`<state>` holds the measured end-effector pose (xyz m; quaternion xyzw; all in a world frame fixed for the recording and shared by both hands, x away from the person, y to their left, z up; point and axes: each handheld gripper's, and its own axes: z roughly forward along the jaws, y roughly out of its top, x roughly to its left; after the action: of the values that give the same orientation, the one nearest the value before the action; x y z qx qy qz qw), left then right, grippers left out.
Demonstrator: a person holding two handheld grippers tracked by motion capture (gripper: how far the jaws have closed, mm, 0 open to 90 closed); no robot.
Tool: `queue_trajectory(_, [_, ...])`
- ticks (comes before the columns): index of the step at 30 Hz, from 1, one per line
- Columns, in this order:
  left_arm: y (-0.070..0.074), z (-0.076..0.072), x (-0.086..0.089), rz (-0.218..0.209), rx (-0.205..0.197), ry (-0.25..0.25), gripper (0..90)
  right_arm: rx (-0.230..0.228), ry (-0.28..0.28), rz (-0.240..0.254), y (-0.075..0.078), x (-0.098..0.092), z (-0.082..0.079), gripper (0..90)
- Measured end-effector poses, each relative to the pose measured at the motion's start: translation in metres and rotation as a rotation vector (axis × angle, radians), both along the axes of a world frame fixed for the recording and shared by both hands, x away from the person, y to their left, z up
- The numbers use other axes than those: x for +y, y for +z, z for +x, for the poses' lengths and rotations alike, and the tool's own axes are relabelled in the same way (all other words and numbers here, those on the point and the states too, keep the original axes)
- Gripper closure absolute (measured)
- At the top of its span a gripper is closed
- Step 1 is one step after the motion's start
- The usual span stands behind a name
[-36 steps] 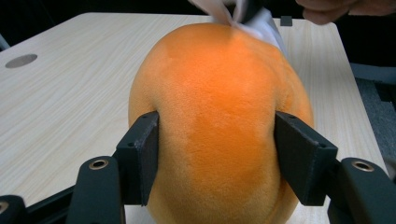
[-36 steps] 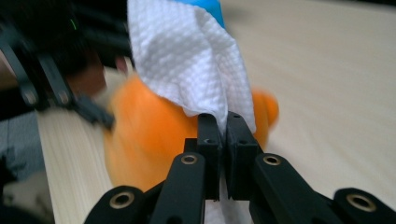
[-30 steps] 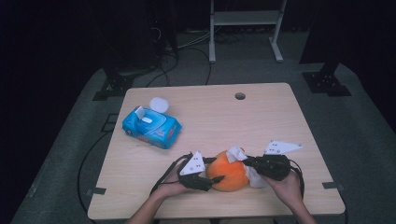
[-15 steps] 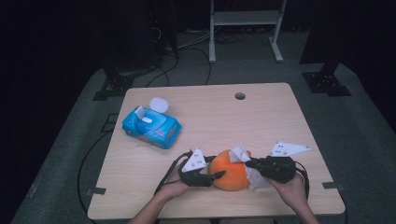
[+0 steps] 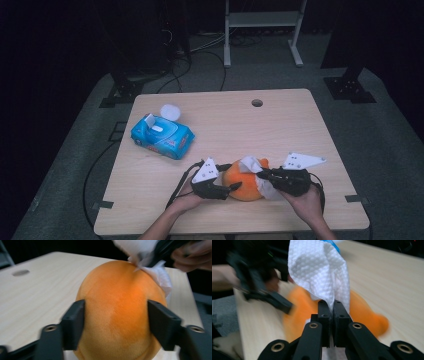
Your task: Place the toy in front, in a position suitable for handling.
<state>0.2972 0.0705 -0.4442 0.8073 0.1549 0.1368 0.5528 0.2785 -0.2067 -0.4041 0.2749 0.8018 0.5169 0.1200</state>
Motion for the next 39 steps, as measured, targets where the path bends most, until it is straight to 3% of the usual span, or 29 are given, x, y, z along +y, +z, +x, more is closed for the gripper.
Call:
queue_trajectory(3, [0.004, -0.011, -0.009, 0.044, -0.079, -0.008, 38.7, -0.059, 0.043, -0.027, 0.006, 0.017, -0.008, 85.7])
queue_trajectory(4, [0.005, -0.013, -0.010, 0.059, -0.097, -0.003, 39.0, -0.065, 0.048, -0.059, 0.004, 0.021, -0.009, 85.7])
queue_trajectory(5, [0.004, -0.013, -0.010, 0.055, -0.095, -0.001, 39.6, -0.065, 0.043, -0.072, 0.002, 0.020, -0.008, 85.7])
queue_trajectory(10, [0.006, -0.012, -0.010, 0.037, -0.076, -0.008, 39.4, 0.004, -0.021, -0.027, 0.000, -0.003, 0.001, 85.8])
queue_trajectory(12, [0.006, -0.012, -0.009, 0.035, -0.070, -0.023, 35.8, -0.010, -0.014, -0.035, 0.000, -0.002, -0.001, 85.8])
queue_trajectory(16, [0.006, -0.003, -0.004, 0.009, 0.011, -0.013, 17.7, 0.023, 0.016, -0.039, -0.004, -0.002, 0.000, 85.7])
queue_trajectory(18, [0.004, -0.001, -0.004, 0.006, 0.046, -0.020, 17.7, 0.043, 0.024, -0.029, -0.004, -0.005, 0.001, 85.7])
queue_trajectory(19, [0.004, -0.003, -0.005, 0.009, 0.034, -0.017, 25.9, 0.048, 0.022, -0.024, -0.004, -0.006, 0.002, 85.7])
queue_trajectory(21, [0.005, -0.008, -0.009, 0.029, -0.002, 0.004, 33.8, 0.024, 0.012, -0.026, 0.000, -0.004, -0.001, 85.7])
queue_trajectory(24, [0.008, -0.015, -0.016, 0.030, -0.041, 0.001, 37.3, -0.025, 0.056, 0.004, 0.009, 0.008, -0.010, 85.6])
queue_trajectory(26, [0.008, -0.020, -0.021, 0.049, -0.079, -0.004, 37.5, -0.055, 0.075, -0.033, 0.010, 0.018, -0.014, 85.6])
queue_trajectory(27, [0.008, -0.020, -0.020, 0.052, -0.078, -0.008, 37.9, -0.068, 0.072, -0.057, 0.009, 0.021, -0.014, 85.7])
queue_trajectory(29, [0.008, -0.017, -0.016, 0.041, -0.061, -0.020, 38.0, -0.043, 0.057, -0.069, 0.007, 0.015, -0.011, 85.8])
queue_trajectory(34, [0.006, -0.006, -0.011, -0.002, 0.058, -0.017, 25.4, -0.004, 0.004, -0.058, 0.003, -0.002, -0.004, 85.8])
queue_trajectory(37, [0.007, -0.011, -0.014, 0.016, 0.010, -0.001, 34.9, -0.017, -0.001, -0.044, 0.007, 0.000, -0.006, 85.8])
queue_trajectory(39, [0.009, -0.016, -0.019, 0.014, -0.018, -0.001, 37.2, -0.028, 0.029, -0.002, 0.012, 0.005, -0.009, 85.7])
